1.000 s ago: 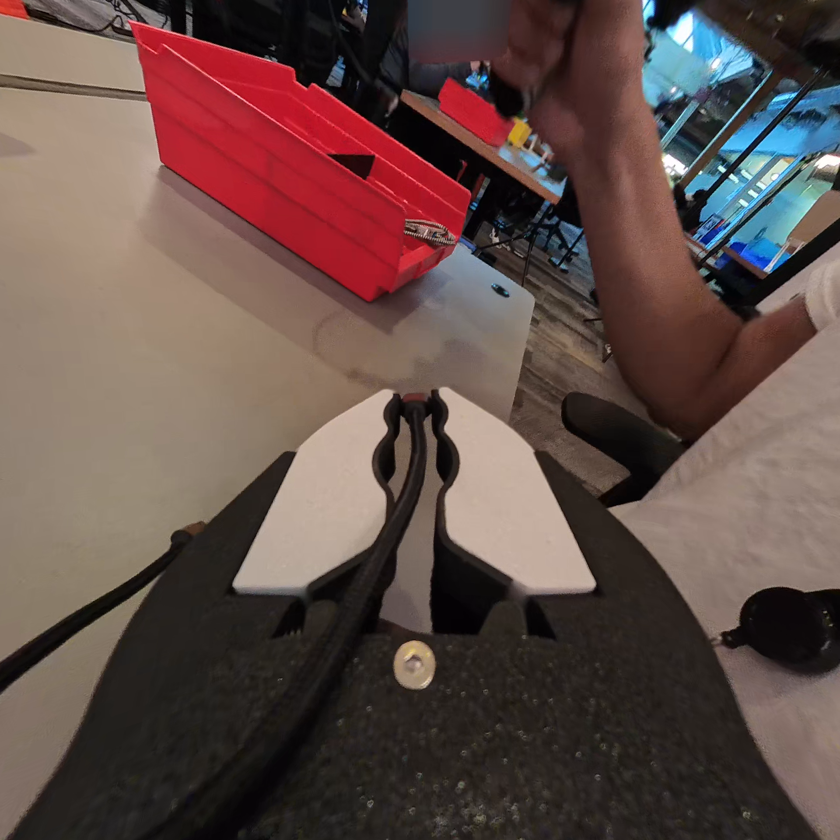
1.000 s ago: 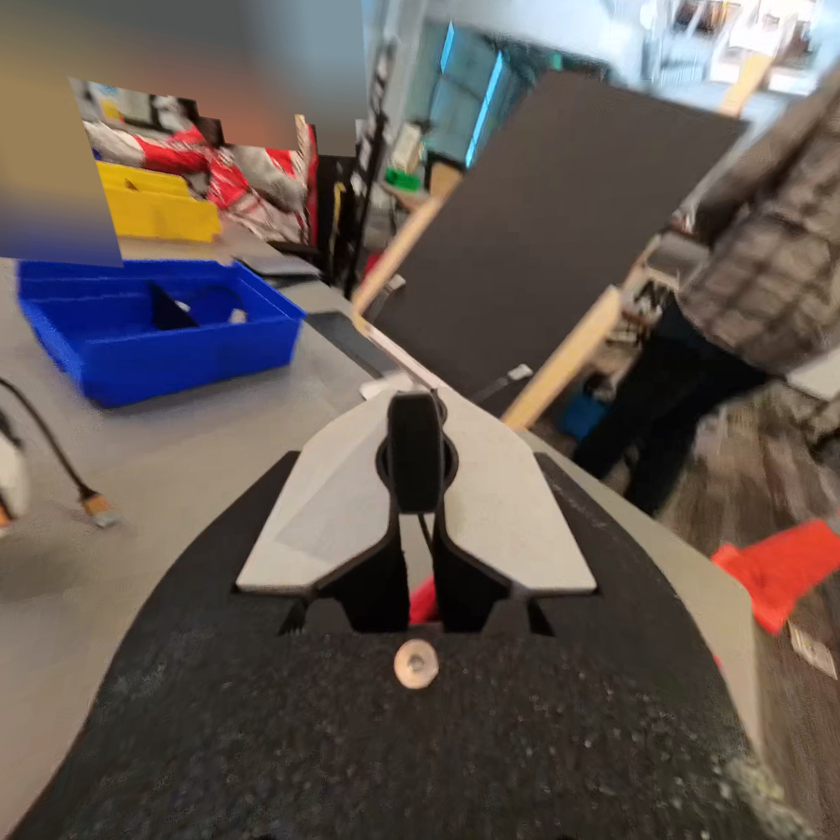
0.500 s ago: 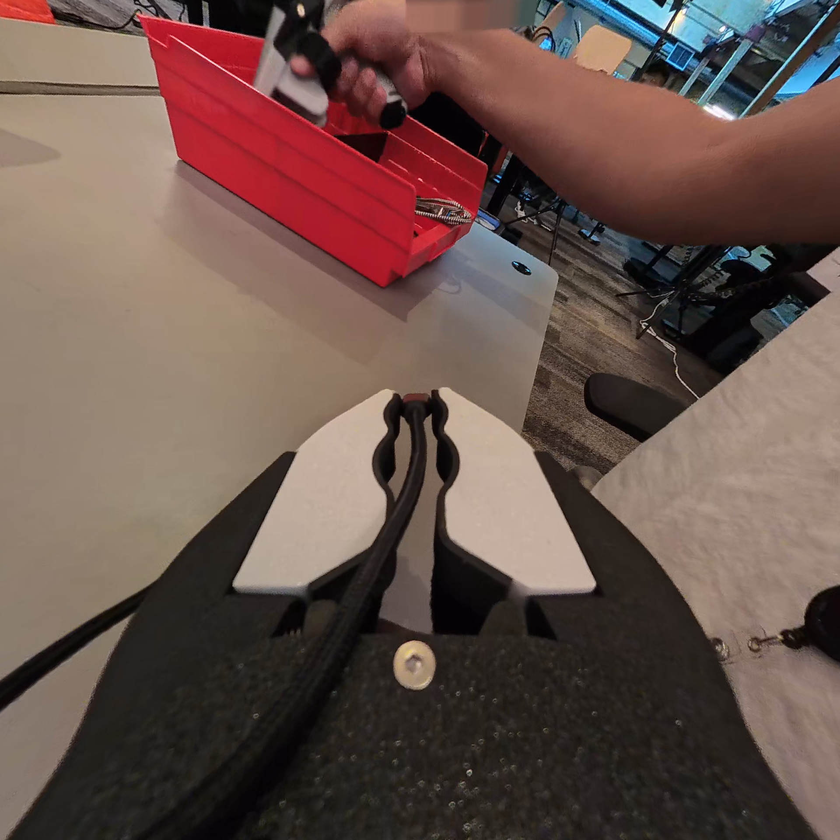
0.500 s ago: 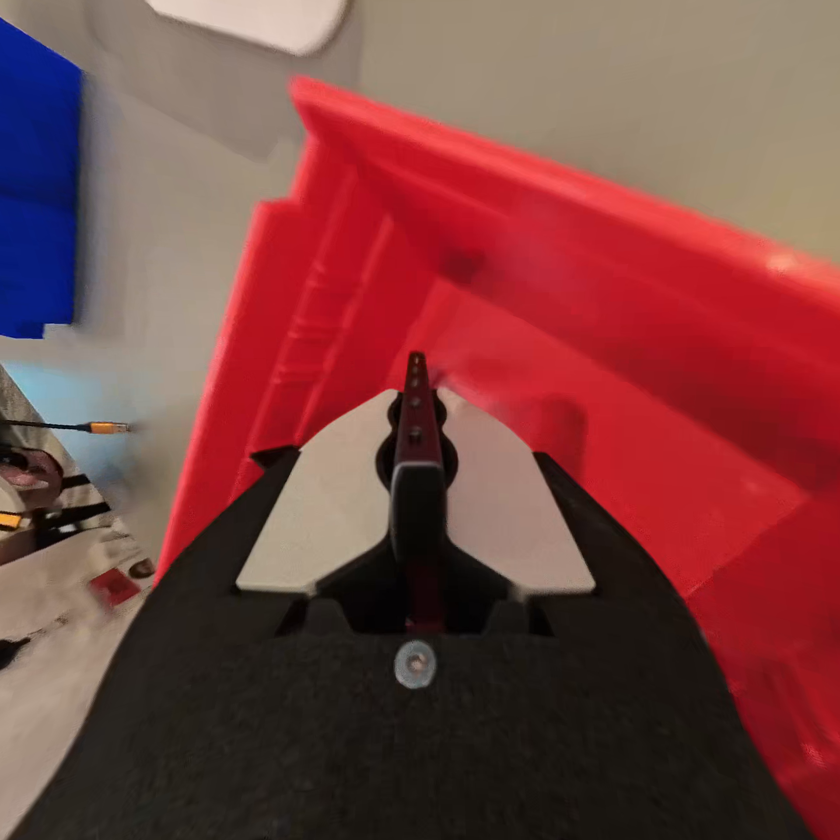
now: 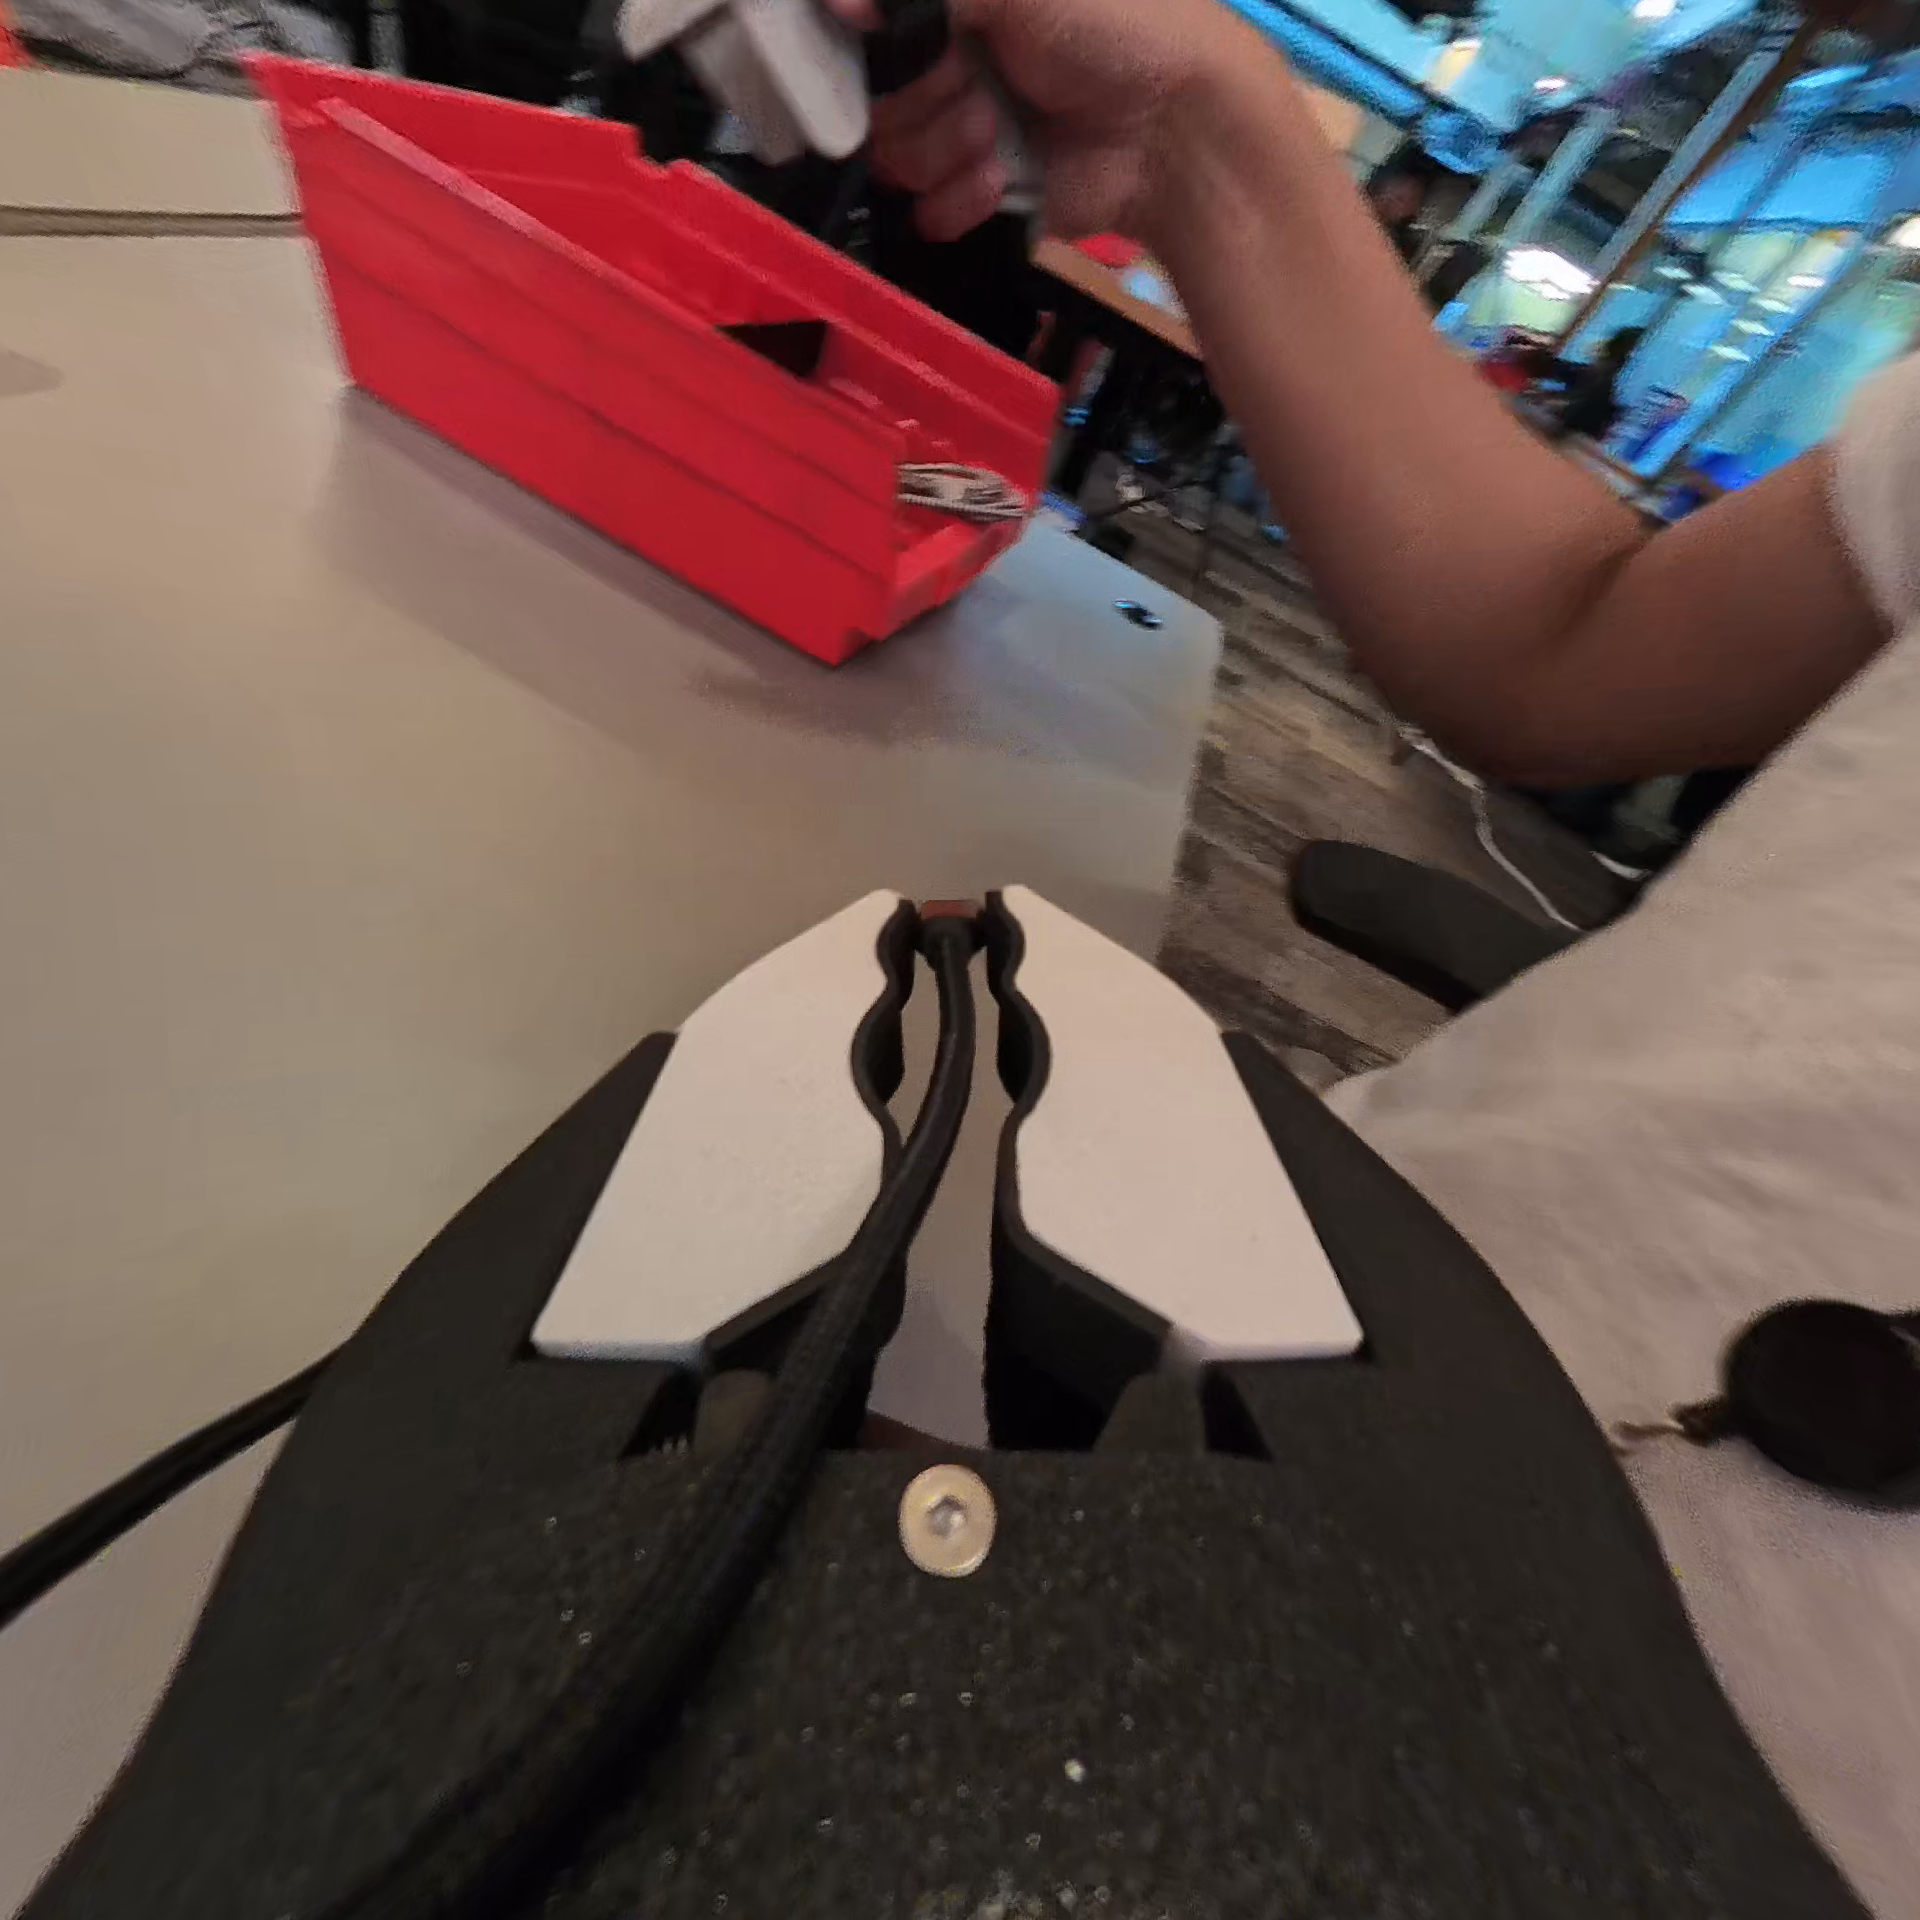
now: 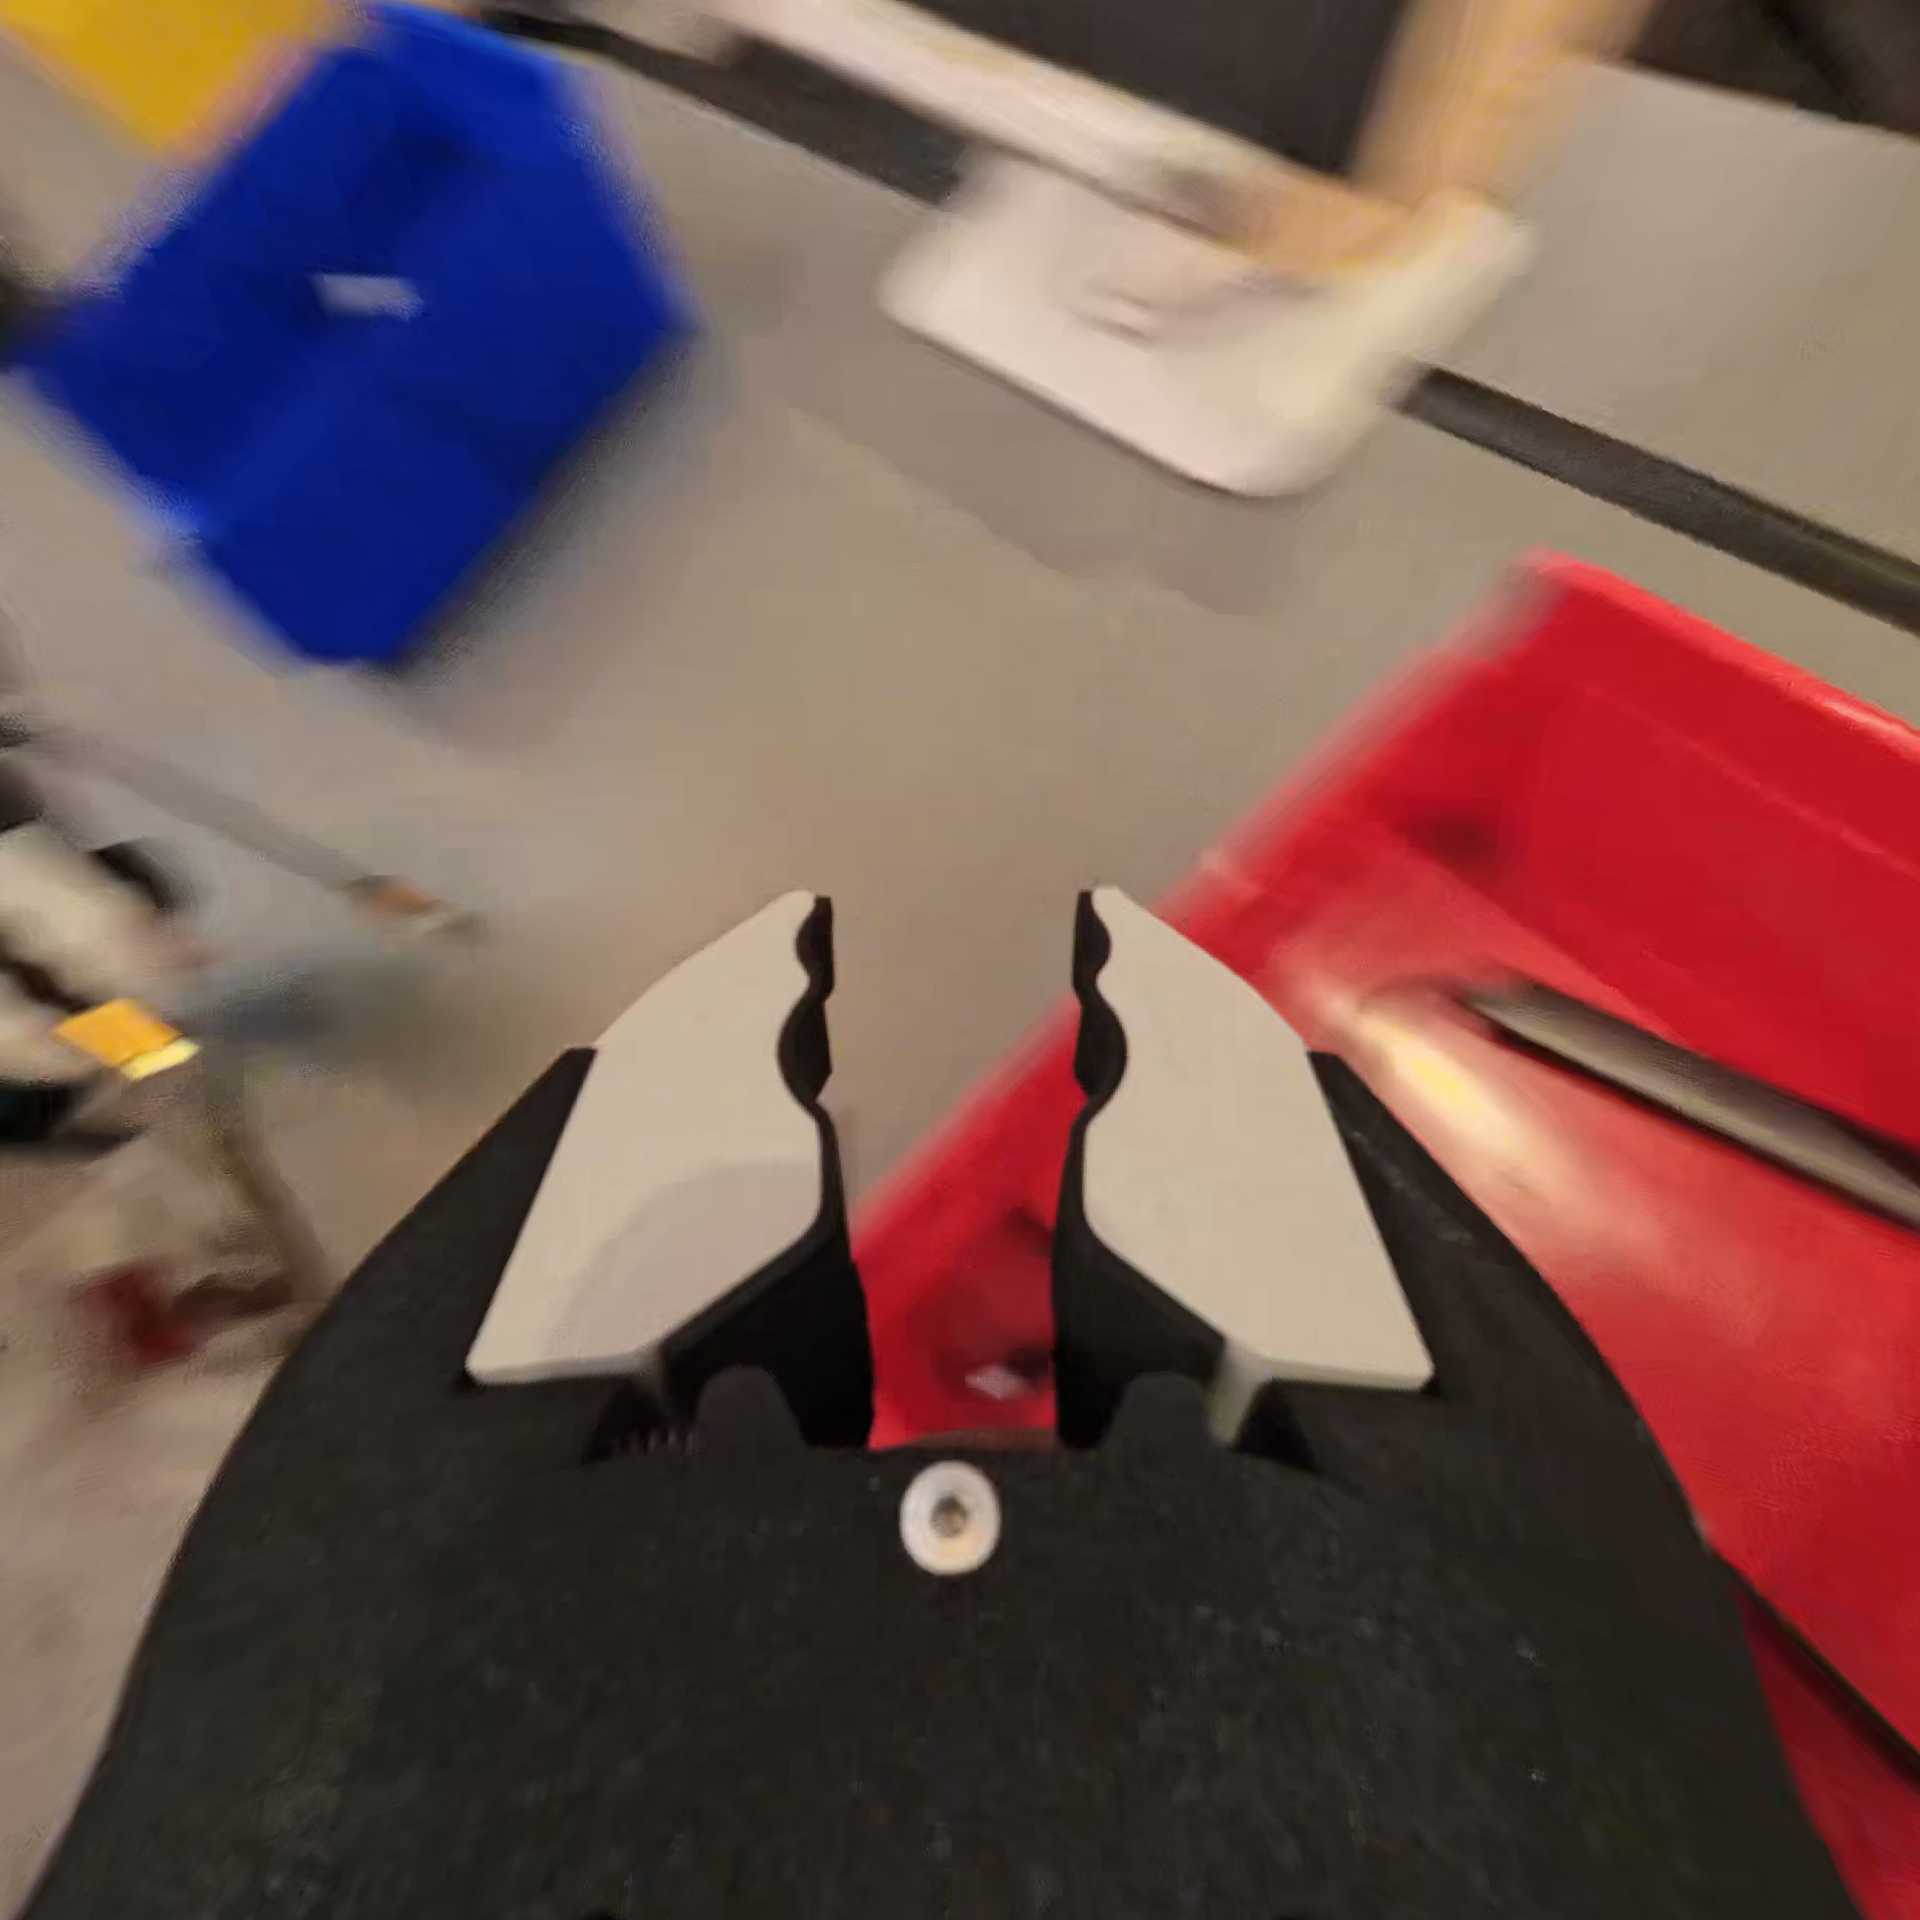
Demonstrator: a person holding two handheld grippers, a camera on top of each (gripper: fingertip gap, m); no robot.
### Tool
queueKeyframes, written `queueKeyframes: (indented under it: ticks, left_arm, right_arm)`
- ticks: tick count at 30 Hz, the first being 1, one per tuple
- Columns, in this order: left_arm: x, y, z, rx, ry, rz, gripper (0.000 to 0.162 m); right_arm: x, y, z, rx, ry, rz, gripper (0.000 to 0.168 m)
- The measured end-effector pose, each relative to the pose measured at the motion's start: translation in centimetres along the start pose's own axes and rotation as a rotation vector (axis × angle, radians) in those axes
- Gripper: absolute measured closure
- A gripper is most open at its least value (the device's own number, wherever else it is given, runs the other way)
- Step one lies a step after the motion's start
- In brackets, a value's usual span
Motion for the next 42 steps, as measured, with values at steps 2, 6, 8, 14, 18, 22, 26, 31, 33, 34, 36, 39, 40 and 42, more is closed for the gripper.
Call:
queueKeyframes:
  ticks: [2,6,8,14,18,22,26,31,33,34,36,39,40,42]
  left_arm:
    - [-0.1,-0.4,1.7,-0.027,0.130,0.006,0.150]
    - [0.1,-0.9,4.7,-0.083,0.342,-0.029,0.149]
    - [0.4,-1.2,5.5,-0.094,0.413,-0.051,0.149]
    - [1.1,-2.3,6.9,-0.050,0.578,-0.012,0.150]
    - [1.4,-2.6,7.2,-0.016,0.645,0.032,0.149]
    - [1.2,-2.4,7.0,-0.016,0.625,0.018,0.150]
    - [1.0,-2.1,5.5,0.009,0.486,0.033,0.147]
    - [2.1,-1.4,0.8,0.082,0.173,0.082,0.119]
    - [2.8,-1.3,-1.1,0.108,0.063,0.105,0.116]
    - [3.1,-1.2,-1.8,0.118,0.025,0.113,0.116]
    - [3.6,-1.2,-3.0,0.153,-0.021,0.129,0.117]
    - [3.8,-1.0,-3.6,0.197,-0.013,0.141,0.124]
    - [3.8,-1.0,-3.6,0.198,-0.018,0.142,0.124]
    - [3.4,-0.9,-3.4,0.186,-0.018,0.133,0.125]
  right_arm:
    - [-1.7,0.6,-6.7,0.145,-0.261,0.086,0.124]
    - [-7.8,3.5,-14.4,0.301,-0.501,0.144,0.124]
    - [-11.0,4.6,-16.8,0.295,-0.620,0.100,0.124]
    - [-15.0,3.5,-22.9,0.212,-1.085,0.134,0.121]
    - [-16.4,3.2,-25.4,0.080,-1.421,0.021,0.122]
    - [-17.2,3.2,-26.1,0.057,-1.592,-0.044,0.164]
    - [-16.4,1.6,-23.4,0.056,-1.465,0.108,0.165]
    - [-7.3,-2.1,-17.2,0.199,-1.033,0.372,0.165]
    - [-1.6,-3.2,-15.1,0.290,-0.799,0.466,0.165]
    - [1.3,-3.5,-14.0,0.344,-0.660,0.487,0.165]
    - [6.7,-3.4,-11.5,0.427,-0.358,0.484,0.165]
    - [12.1,-1.9,-7.2,0.472,0.040,0.332,0.165]
    - [12.9,-0.9,-5.3,0.463,0.160,0.234,0.165]
    - [13.2,1.2,-1.8,0.415,0.319,0.030,0.165]
Point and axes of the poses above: each gripper's, where its closed fingertips meet, x back along the fingers, y out of its underside, z = x × y across the jaws, the point moved 7 cm from there along x, back along the fingers, and after that the axes turned 2 degrees about -y, right-handed, at the moved point
